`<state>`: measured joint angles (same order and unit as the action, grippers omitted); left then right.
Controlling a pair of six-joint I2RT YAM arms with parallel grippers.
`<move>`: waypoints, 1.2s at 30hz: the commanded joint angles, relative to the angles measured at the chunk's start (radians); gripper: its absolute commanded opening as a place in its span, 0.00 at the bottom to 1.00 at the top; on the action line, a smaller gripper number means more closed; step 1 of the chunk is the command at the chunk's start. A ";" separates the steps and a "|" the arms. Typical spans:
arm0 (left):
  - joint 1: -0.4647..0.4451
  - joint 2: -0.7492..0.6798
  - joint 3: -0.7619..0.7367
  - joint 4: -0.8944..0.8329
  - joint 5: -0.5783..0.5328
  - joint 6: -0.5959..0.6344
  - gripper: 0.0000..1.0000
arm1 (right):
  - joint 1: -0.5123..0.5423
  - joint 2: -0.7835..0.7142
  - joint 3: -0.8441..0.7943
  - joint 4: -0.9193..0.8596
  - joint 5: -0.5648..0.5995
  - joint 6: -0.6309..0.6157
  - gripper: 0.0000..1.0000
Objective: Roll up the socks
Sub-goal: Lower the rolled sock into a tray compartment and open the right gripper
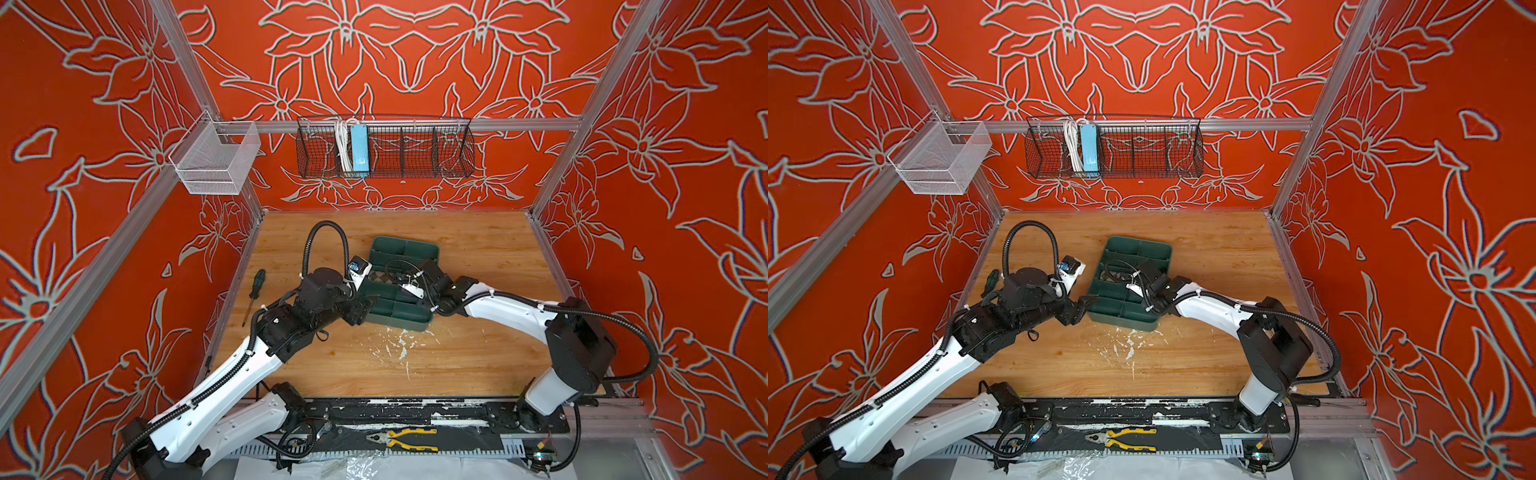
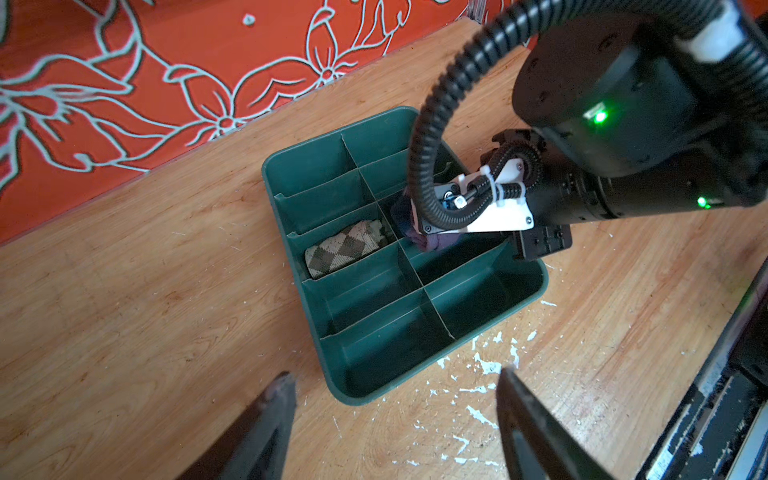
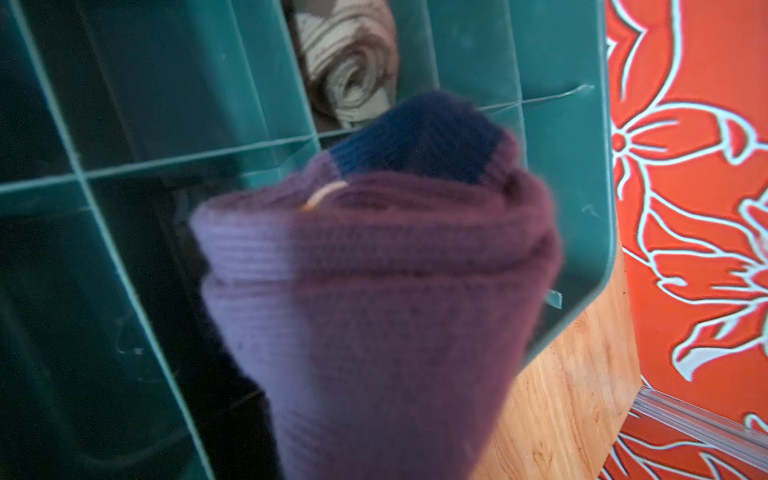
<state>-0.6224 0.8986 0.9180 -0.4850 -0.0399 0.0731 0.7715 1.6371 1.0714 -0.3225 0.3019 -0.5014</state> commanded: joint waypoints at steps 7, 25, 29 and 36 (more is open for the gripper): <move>0.004 -0.033 -0.021 -0.015 -0.018 -0.006 0.74 | 0.020 0.067 0.029 -0.165 -0.082 -0.094 0.00; 0.006 -0.055 -0.033 -0.037 -0.040 0.007 0.77 | 0.008 0.176 0.175 -0.523 -0.358 -0.203 0.00; 0.006 -0.061 -0.032 -0.050 -0.043 0.012 0.77 | -0.014 0.241 0.293 -0.690 -0.467 -0.257 0.00; 0.009 -0.056 -0.035 -0.055 -0.049 0.017 0.78 | -0.046 0.330 0.401 -0.761 -0.519 -0.289 0.00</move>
<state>-0.6216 0.8497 0.8875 -0.5308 -0.0784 0.0826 0.7338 1.9408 1.4410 -0.9897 -0.1436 -0.7494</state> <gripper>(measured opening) 0.775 0.198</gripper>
